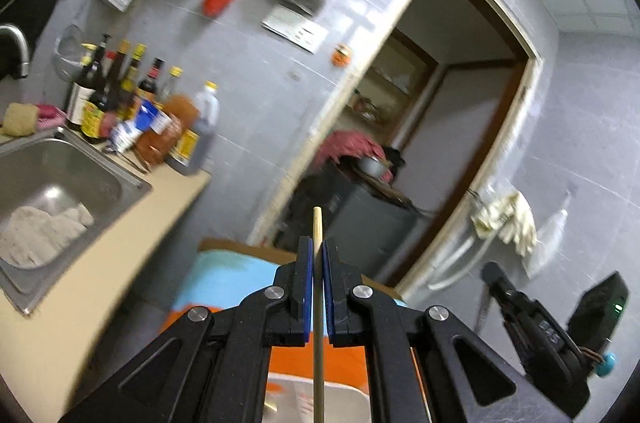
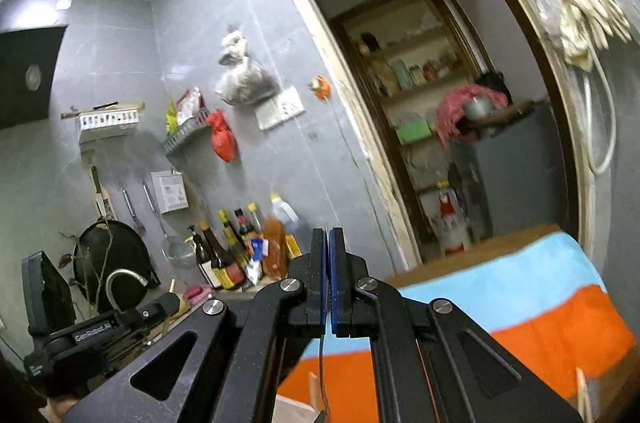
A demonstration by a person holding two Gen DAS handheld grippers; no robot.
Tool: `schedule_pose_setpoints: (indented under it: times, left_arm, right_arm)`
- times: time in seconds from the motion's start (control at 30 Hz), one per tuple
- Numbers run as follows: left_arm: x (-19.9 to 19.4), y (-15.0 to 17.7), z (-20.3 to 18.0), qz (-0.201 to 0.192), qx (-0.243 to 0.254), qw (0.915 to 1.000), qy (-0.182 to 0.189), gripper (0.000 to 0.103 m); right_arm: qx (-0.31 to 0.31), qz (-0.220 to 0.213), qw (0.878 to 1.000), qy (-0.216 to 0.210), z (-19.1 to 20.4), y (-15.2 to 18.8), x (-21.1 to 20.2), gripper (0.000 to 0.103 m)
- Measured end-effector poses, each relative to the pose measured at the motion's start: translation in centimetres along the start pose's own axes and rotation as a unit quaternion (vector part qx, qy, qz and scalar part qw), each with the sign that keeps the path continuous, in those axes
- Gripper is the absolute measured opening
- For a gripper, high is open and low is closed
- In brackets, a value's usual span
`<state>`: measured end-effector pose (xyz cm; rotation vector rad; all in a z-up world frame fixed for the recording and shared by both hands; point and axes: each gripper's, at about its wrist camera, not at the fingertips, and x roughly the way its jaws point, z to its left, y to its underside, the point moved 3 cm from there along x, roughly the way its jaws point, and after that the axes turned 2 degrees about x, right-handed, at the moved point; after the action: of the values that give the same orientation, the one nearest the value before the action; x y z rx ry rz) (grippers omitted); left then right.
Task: Organize utensils
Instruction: 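Lift the fork and chopstick and carry both over the white caddy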
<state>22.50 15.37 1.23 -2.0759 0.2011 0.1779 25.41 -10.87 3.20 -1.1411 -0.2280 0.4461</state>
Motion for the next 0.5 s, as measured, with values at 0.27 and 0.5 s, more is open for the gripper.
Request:
schedule_pose_setpoints:
  times: [0.27, 0.5]
  left_arm:
    - [1.7, -1.0, 4.3, -0.058, -0.002, 0.9981, -0.022, 0.005]
    - [2.5, -0.5, 5.5, -0.071, 0.012, 0.9964, -0.045, 0.005]
  right_arm:
    - [-0.031, -0.006, 0.999, -0.011, 2.9, 3.2, 2.6, 0.002]
    - [-0.039, 0.007, 0.999, -0.027, 3.0, 5.4, 3.8, 0.002]
